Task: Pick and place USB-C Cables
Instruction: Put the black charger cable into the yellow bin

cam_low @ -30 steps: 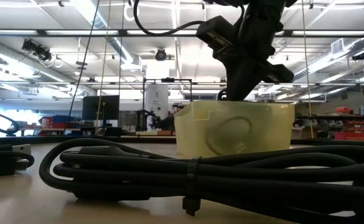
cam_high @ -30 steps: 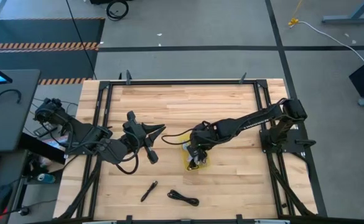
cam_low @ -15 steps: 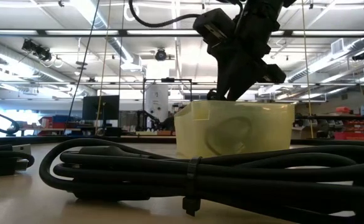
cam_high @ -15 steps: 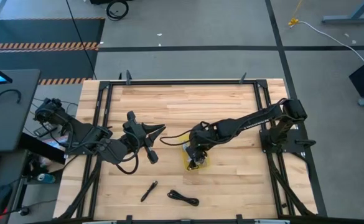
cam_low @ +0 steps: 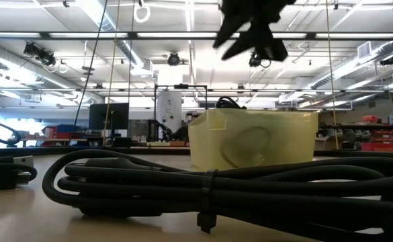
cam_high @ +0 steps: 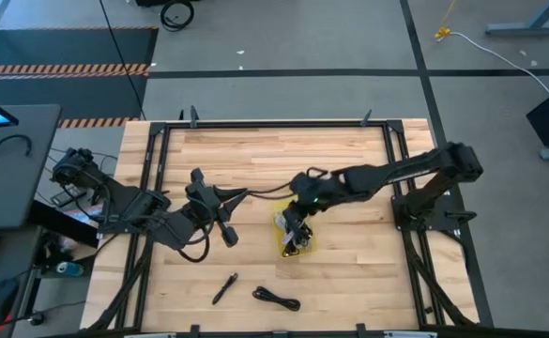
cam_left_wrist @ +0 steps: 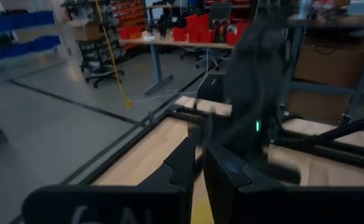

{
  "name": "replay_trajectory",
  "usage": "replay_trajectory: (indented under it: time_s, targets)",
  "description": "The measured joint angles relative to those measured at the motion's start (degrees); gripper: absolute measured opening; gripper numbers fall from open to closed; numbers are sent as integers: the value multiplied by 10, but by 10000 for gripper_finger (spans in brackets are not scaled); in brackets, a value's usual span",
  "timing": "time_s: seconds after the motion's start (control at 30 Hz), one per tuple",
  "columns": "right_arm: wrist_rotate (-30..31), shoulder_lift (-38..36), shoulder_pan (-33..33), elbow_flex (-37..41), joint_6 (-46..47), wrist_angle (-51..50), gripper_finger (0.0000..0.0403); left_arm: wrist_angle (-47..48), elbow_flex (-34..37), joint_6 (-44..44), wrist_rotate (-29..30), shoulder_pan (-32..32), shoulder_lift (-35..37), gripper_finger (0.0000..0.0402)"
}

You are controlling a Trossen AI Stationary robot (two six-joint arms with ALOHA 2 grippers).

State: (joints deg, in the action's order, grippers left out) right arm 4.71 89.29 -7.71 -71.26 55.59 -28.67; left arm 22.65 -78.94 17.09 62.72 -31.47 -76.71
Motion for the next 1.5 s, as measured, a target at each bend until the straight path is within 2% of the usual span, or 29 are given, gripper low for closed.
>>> replay_trajectory:
  time_s: [0.13, 0.2, 0.33, 0.47, 0.63, 0.87, 1.1, 1.23, 1.37, 1.5]
  targets:
    - [2, -50, 11, 0, -54, 18, 113, 109, 0, 131, -2, 0, 0, 39]
    - [2, -75, 16, 0, -78, 25, 113, 197, 0, 248, -7, 0, -2, 39]
    - [2, -126, 23, 0, -126, 37, 113, 346, 0, 471, -56, -4, -18, 39]
    - [2, -167, 26, 0, -164, 38, 113, 415, 0, 595, -85, -13, -47, 38]
    - [-14, -189, 23, 0, -189, 24, 113, 417, 0, 667, -125, -13, -80, 38]
    - [-50, -198, 26, 0, -229, 12, 112, 431, 0, 770, -294, -12, -142, 37]
    - [-96, -209, 35, 0, -263, 11, 112, 438, 1, 872, -458, -25, -213, 13]
    - [-120, -215, 46, 0, -282, 10, 111, 386, 1, 884, -510, -43, -236, 14]
    - [-144, -221, 60, 0, -302, 5, 111, 340, 1, 893, -543, -57, -250, 36]
    - [-158, -227, 74, 0, -317, -8, 111, 343, 1, 918, -585, -68, -270, 58]
